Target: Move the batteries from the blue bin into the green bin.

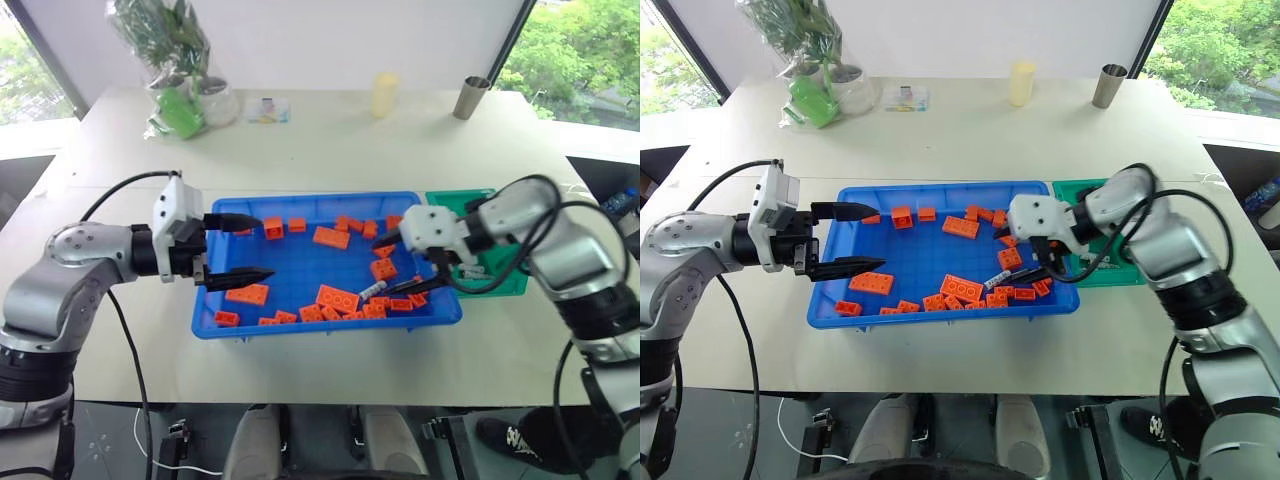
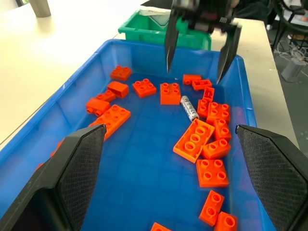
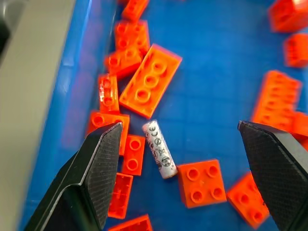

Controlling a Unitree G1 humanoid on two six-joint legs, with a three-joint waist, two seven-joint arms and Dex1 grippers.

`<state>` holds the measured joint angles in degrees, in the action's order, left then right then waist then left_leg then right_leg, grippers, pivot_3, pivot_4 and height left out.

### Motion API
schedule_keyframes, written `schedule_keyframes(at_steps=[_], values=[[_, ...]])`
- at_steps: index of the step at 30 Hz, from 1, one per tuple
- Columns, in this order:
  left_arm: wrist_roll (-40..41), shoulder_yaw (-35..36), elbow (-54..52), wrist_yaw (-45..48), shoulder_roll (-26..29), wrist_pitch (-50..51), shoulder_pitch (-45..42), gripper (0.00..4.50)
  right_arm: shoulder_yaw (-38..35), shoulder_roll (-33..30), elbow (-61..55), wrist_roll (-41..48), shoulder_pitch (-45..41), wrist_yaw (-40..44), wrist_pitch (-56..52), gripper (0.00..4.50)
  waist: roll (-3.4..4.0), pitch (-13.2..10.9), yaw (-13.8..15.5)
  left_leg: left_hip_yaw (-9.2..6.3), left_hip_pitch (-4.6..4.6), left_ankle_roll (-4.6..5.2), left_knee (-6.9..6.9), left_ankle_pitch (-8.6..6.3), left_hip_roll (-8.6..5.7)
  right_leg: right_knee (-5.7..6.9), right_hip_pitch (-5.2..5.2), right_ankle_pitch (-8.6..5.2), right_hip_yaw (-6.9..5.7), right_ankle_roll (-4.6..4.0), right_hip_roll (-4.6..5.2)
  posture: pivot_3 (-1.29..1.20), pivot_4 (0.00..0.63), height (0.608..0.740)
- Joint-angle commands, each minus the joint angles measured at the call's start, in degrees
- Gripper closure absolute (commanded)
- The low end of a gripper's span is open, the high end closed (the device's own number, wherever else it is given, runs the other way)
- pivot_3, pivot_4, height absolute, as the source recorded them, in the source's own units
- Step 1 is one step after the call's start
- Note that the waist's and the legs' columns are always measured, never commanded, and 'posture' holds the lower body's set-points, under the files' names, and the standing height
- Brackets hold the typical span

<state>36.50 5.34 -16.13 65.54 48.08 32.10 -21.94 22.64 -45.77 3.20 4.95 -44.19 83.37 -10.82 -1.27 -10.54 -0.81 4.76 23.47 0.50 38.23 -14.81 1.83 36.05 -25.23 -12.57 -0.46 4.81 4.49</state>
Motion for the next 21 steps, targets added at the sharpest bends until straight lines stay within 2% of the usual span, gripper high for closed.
schedule_keyframes(at_steps=[1, 10, 13, 15, 16, 18, 19, 21], values=[[0.74, 2.42, -2.49, -0.92, 1.08, 0.17, 0.82, 0.0, 2.11, 2.29, 7.15, -4.55, -3.54, 0.42, 9.57, 0.56, 0.0, 0.0, -0.02, 0.01, 0.0, 0.0, -0.01, 0.0, 0.0, 0.0, -0.01, 0.01, 0.0, 0.03, 0.0, 0.0, 0.15, 0.736], [2.1, 5.12, -5.52, -2.82, 2.09, 1.28, 4.36, 0.0, 4.78, 6.94, 23.19, -10.67, -7.16, 1.66, 26.73, 0.56, 0.0, 0.0, -0.01, 0.07, -0.01, -0.01, -0.02, 0.01, 0.01, 0.02, 0.0, 0.03, -0.01, 0.05, -0.02, 0.0, 0.15, 0.736], [2.24, 5.43, -5.63, -3.01, 2.28, 1.31, 4.67, 0.0, 5.15, 7.38, 24.88, -10.39, -6.64, 4.03, 30.02, 1.38, 0.0, 0.0, -0.03, 0.07, 0.0, -0.01, -0.02, 0.01, 0.01, 0.02, 0.02, 0.03, -0.01, 0.05, -0.01, 0.0, 0.15, 0.736], [2.15, 5.46, -5.38, -3.06, 2.34, 1.16, 4.52, 0.0, 5.2, 7.67, 25.13, -10.2, -6.14, 5.14, 31.03, 2.51, 0.0, 0.0, -0.06, 0.05, -0.02, -0.01, -0.01, 0.01, 0.01, 0.02, 0.03, 0.04, -0.01, 0.06, -0.01, 0.0, 0.15, 0.736], [2.1, 5.36, -5.1, -3.09, 2.32, 1.09, 4.2, 0.0, 5.12, 7.91, 24.9, -10.13, -5.76, 5.26, 31.05, 2.91, 0.0, 0.0, -0.07, 0.05, -0.02, -0.01, -0.01, 0.01, 0.01, 0.02, 0.03, 0.04, -0.01, 0.06, -0.01, 0.0, 0.15, 0.736], [2.1, 5.13, -4.72, -3.21, 2.25, 1.04, 3.65, 0.0, 4.75, 8.41, 24.41, -10.14, -5.15, 4.88, 30.83, 4.06, 0.0, 0.0, -0.09, 0.05, -0.04, -0.01, -0.02, 0.01, 0.01, 0.04, 0.03, 0.04, -0.01, 0.05, -0.02, 0.0, 0.15, 0.736], [2.09, 5.0, -4.52, -3.19, 2.19, 0.98, 3.36, 0.0, 4.37, 8.69, 23.98, -9.97, -4.9, 4.51, 30.26, 4.49, 0.0, 0.0, -0.1, 0.05, -0.04, -0.01, -0.02, 0.01, 0.02, 0.05, 0.03, 0.04, -0.01, 0.06, -0.02, 0.0, 0.15, 0.736], [2.0, 4.69, -4.11, -3.09, 2.07, 0.86, 2.8, 0.0, 3.16, 8.86, 22.91, -9.46, -4.82, 3.49, 28.45, 4.49, 0.0, 0.0, -0.12, 0.03, -0.05, -0.01, -0.02, 0.01, 0.02, 0.05, 0.03, 0.04, -0.01, 0.06, -0.02, 0.0, 0.15, 0.736]])
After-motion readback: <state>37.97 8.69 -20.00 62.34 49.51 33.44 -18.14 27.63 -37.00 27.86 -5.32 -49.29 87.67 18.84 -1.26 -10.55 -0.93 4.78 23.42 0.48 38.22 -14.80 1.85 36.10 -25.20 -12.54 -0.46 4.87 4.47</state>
